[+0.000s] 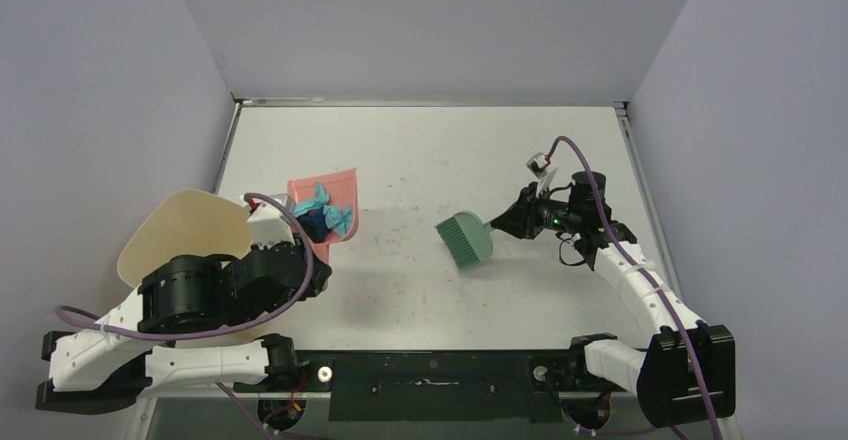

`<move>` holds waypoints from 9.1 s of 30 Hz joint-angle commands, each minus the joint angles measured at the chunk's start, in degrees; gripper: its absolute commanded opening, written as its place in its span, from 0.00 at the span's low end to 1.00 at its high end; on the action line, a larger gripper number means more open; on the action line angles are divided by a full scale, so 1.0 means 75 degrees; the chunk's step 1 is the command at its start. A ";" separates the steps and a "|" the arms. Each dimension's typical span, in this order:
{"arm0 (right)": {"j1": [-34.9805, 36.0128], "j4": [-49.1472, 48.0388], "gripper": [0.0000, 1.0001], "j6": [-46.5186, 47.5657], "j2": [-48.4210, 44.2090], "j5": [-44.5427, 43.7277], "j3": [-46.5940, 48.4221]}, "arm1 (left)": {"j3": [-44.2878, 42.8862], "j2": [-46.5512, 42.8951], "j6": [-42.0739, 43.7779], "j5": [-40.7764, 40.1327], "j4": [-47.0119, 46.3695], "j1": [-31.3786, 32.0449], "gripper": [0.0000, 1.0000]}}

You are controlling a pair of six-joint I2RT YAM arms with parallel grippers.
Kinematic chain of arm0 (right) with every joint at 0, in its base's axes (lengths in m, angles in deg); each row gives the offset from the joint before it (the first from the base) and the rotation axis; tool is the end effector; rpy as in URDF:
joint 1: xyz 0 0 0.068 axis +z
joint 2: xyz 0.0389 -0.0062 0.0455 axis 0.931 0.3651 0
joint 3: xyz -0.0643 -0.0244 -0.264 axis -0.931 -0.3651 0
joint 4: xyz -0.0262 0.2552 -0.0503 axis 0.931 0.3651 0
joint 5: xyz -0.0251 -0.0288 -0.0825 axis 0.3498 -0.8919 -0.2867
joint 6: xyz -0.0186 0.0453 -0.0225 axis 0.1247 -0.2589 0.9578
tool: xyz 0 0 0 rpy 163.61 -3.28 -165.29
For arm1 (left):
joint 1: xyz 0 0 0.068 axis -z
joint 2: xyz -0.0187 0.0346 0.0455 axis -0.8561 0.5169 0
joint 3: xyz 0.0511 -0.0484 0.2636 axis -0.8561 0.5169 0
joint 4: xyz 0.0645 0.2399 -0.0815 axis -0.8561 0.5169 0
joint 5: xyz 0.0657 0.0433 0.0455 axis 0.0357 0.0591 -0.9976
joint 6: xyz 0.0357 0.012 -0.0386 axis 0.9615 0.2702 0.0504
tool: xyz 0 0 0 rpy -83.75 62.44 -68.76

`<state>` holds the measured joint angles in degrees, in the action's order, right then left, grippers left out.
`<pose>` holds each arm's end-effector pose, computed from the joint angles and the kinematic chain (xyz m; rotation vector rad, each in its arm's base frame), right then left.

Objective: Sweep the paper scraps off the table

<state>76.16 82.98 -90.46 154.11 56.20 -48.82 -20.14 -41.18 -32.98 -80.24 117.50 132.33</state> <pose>0.2264 0.0596 0.2506 -0.5651 1.9991 1.1766 0.0445 -0.0743 0.3914 -0.0553 2.2903 -0.4406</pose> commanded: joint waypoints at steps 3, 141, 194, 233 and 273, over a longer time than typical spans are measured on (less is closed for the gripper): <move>-0.0014 -0.0505 0.05 0.0189 -0.0091 0.0471 0.0064 | -0.0342 -0.0410 -0.0905 -0.1540 -0.0021 0.0027 0.00; 0.3991 -0.2100 0.05 -0.6564 0.9526 -0.3694 0.9827 | 0.0217 -0.0777 0.2350 -0.0981 -0.2498 -0.0742 0.00; -0.1531 0.4320 0.06 0.1375 -0.0739 -0.4607 0.4262 | 0.1118 0.2979 0.4316 0.2334 -0.2572 -0.0833 0.00; 0.0905 0.2128 0.05 0.4142 0.0941 -0.4758 0.3282 | 0.2761 0.5451 0.3434 0.1206 -0.5453 0.1481 0.41; 0.2566 0.3325 0.05 0.4862 0.4487 -0.6701 0.6082 | 0.1776 0.4684 0.3368 0.1945 -0.2576 0.1430 0.00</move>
<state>91.70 102.98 -54.59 190.59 9.01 -4.83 -4.90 -8.17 -11.15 -68.35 95.64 144.85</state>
